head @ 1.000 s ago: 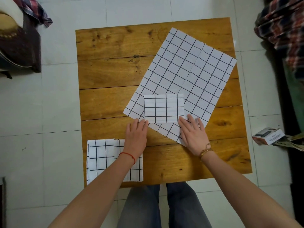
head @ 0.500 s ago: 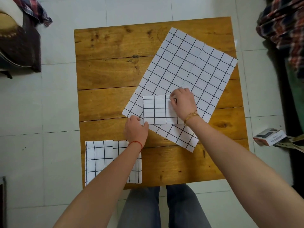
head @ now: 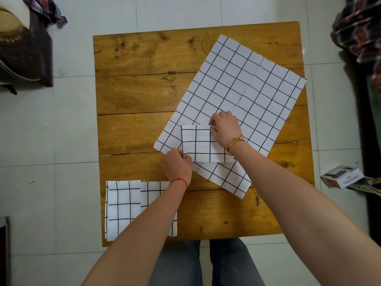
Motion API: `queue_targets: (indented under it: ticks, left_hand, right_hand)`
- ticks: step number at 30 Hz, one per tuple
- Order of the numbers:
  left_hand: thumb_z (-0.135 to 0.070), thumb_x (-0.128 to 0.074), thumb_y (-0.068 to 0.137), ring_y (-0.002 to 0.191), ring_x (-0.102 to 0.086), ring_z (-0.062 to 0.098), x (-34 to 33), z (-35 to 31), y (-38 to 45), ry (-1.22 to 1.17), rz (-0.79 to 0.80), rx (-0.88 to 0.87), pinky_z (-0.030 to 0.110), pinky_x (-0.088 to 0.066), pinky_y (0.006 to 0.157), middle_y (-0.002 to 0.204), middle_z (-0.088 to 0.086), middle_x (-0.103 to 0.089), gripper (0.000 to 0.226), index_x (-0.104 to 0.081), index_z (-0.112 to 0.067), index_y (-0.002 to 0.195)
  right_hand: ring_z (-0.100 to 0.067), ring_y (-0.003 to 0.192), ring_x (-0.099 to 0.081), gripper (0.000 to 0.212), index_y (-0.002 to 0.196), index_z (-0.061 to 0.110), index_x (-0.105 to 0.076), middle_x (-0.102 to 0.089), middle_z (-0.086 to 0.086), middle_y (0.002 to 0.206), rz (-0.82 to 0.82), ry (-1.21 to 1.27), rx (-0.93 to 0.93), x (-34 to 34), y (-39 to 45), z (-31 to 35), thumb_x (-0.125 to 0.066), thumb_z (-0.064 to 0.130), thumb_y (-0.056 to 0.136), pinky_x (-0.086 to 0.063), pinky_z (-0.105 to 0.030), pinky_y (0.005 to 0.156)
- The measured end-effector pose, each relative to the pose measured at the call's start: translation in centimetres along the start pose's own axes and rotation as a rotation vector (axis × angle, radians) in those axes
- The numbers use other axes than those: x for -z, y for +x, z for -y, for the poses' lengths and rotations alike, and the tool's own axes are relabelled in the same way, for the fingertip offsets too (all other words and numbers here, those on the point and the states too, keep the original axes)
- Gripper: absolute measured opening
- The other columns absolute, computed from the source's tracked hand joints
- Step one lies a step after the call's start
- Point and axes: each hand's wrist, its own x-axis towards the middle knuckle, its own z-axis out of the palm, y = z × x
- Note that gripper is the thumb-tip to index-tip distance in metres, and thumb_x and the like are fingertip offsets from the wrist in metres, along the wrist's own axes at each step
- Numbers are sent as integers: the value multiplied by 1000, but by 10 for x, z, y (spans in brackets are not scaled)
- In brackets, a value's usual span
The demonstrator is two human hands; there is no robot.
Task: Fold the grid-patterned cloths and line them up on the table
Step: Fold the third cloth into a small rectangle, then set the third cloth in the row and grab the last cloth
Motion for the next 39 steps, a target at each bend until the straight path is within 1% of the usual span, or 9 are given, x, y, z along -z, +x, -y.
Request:
queue_targets:
  ticks: [3,6,8,11,15,20,26,31,39]
  left_hand:
    - [-21,-63,88,73,-56,11,4,-5,-2,-157,23,22,18,-39,57,88,-1,-61,11,-59,-14,96]
    - [-18,-59,90,65,-51,4,15,-9,-3,-415,53,66,17,-42,54,78,-8,-55,15,-53,-14,102]
    - [-20,-60,88,72,-59,8,23,-10,1,-602,110,105,22,-51,64,82,-4,-62,25,-49,-15,109]
    - [-21,-67,83,82,-66,16,27,-5,7,-795,211,189,36,-59,79,93,6,-68,40,-50,-17,119]
    - [-21,-69,85,95,-64,18,30,7,1,-679,294,119,37,-56,87,107,10,-68,42,-57,-13,124]
    - [-18,-70,86,105,-59,18,30,34,-24,-455,309,65,33,-52,91,116,6,-63,45,-55,-7,127]
    - [-13,-74,81,95,-65,21,19,73,-67,-266,263,38,40,-57,85,100,4,-66,34,-62,-9,114]
    - [-13,-71,83,90,-65,16,13,89,-96,-209,207,-24,31,-57,83,91,-2,-64,24,-64,-13,106]
    - [-15,-68,87,87,-60,10,11,104,-107,-143,166,-24,20,-49,78,99,1,-67,26,-64,-12,113]
  right_hand:
    - [-27,96,-49,15,99,9,-62,-58,-9,96,20,115,15,1,-3,-6,-53,13,88,-40,-34,82]
    - [-17,81,-49,10,93,10,-61,-55,-3,88,14,416,-130,7,-12,-9,-54,11,86,-42,-26,73]
    - [-11,71,-48,7,92,12,-60,-53,3,76,-9,606,-273,11,-22,-9,-56,11,86,-38,-18,64]
    - [-8,58,-42,6,94,15,-57,-43,9,62,38,889,-456,17,-45,-6,-58,14,88,-36,-19,58]
    - [-6,63,-47,4,91,17,-56,-51,7,71,104,1089,-605,12,-87,6,-58,14,90,-37,-17,56]
    - [-8,60,-43,20,108,11,-57,-48,7,68,181,976,-624,-23,-134,9,-60,17,89,-40,-20,58]
    - [-7,60,-44,7,92,13,-56,-49,6,64,272,726,-509,-44,-173,15,-60,14,87,-38,-21,62]
    - [-17,70,-53,10,77,11,-54,-55,1,67,330,514,-451,-53,-194,19,-55,16,86,-44,-26,66]
    - [-12,64,-49,17,77,20,-46,-47,6,68,440,212,-227,-52,-221,33,-47,25,94,-32,-17,47]
